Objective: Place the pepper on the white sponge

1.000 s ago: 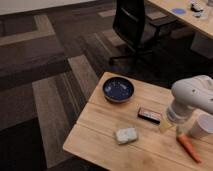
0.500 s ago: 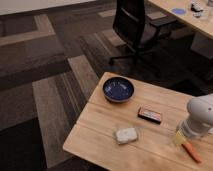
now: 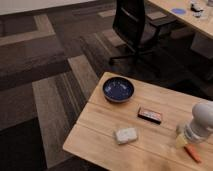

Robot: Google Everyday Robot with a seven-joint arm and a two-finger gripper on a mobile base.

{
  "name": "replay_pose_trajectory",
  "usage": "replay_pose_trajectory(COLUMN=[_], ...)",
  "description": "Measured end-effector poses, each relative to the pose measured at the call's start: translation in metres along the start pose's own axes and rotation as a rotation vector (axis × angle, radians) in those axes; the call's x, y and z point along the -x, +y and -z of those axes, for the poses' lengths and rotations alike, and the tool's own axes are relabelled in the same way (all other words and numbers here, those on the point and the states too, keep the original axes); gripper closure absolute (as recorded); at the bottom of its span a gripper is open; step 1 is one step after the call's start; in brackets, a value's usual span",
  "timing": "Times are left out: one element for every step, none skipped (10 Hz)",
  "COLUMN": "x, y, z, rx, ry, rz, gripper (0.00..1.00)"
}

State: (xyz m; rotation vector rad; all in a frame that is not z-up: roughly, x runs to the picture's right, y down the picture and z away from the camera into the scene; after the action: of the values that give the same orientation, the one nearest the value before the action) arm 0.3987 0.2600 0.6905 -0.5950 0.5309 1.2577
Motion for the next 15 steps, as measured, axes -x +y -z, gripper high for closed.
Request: replay_pose_trajectory(x=[0.003,0.003,0.003,0.003,0.002,0.004,0.014,0.024,0.037,0.048,0.055,0.066,0.071,0.079,0.087], y=[-0.004,-0.006,-0.007,-0.007,-0.007,-0.005,0.001,0.013,0.030,0.048,0.068,0.104,0.120,0.151,0.172], z=[-0.007,-0.013,-0.019,-0.021,-0.023,-0.020,-0.008,0.001,0.014,0.025,0.037,0.051,0.057,0.064,0.066], rx=[-0.002,0.002,0.003,0.004,0.001,-0.012,-0.039,-0.056,-0.076,-0.087,-0.099,-0.122,-0.133,-0.143,-0.140], ry=[0.005,0.012,0.020,0.025,0.043,0.058,0.067,0.068,0.059,0.047,0.038,0.027,0.022,0.007,-0.008], rz=[0.002,-0.001,-0.006,-0.008,-0.002,0.009,0.052,0.099,0.166,0.227,0.302,0.451,0.522,0.652,0.730], gripper=[0.35,0.43,0.61,0.71,0.90,0.99,1.00,1.00,1.00,1.00,1.00,1.00,1.00,1.00,1.00])
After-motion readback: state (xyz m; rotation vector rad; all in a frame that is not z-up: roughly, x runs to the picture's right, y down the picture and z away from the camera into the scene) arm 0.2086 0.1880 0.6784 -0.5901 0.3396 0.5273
